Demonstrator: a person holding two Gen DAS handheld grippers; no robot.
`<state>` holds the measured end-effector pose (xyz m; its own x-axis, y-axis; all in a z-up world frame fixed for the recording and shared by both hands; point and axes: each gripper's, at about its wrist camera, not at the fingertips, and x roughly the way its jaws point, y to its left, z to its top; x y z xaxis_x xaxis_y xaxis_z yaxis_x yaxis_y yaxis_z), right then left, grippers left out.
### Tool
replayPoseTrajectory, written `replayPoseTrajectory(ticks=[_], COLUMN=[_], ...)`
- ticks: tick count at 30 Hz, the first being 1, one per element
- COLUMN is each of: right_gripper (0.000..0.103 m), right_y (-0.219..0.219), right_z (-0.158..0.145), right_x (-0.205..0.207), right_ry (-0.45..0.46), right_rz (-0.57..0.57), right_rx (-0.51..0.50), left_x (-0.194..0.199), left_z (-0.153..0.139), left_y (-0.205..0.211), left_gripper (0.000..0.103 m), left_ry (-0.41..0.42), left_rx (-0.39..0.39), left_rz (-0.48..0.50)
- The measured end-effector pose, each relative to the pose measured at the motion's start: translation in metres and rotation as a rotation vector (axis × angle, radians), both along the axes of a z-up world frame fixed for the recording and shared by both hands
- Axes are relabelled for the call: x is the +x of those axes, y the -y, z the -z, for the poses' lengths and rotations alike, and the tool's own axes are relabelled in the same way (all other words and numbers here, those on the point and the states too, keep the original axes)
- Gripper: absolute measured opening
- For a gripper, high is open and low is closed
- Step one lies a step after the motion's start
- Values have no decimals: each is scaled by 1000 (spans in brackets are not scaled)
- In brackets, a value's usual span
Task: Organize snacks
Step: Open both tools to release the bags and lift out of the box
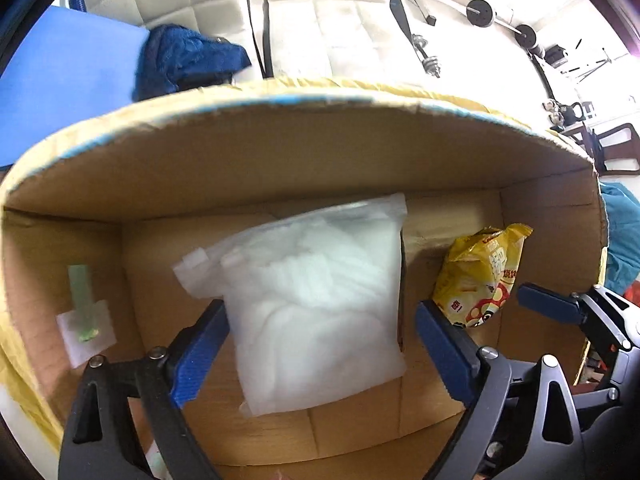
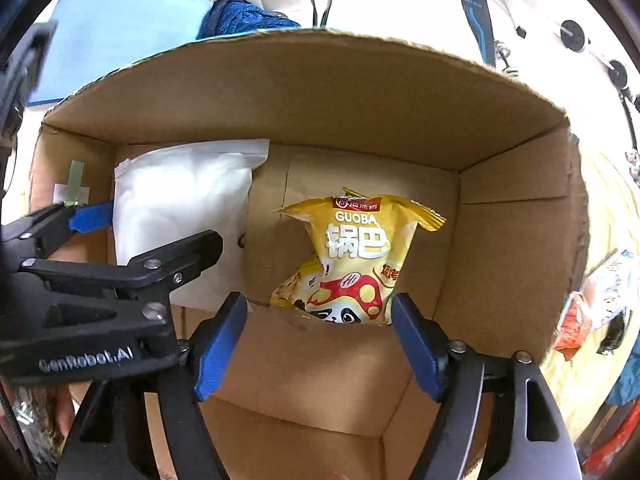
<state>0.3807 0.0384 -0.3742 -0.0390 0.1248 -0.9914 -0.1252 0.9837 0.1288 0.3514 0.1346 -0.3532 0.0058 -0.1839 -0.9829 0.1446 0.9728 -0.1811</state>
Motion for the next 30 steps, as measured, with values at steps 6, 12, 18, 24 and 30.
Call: replayPoseTrajectory(ticks=[6,12,18,24,30], right_gripper=[93,101,102,102,102], right_y=[3,9,14,22,27], right_z=[-12,-24,-53,-90,-123], right_x=[-4,-24,-63,-97,-137], right_ry=[35,66,137,224,278], right_rz=[20,46,60,75,87], right_rx=[-31,-46,-41,-40,-29], left_x=[-9,-27,-57,-95,-130], left_z=[-15,-35,-70,-105,-138], left_y=[-9,-16,-19,-21,-18], left_gripper=[101,101,101,101,101], left_ry=[42,117,214,295,345], left_rx=[-22,-19,19,36,25], left_rz=[-63,-96,-99,-133,-168])
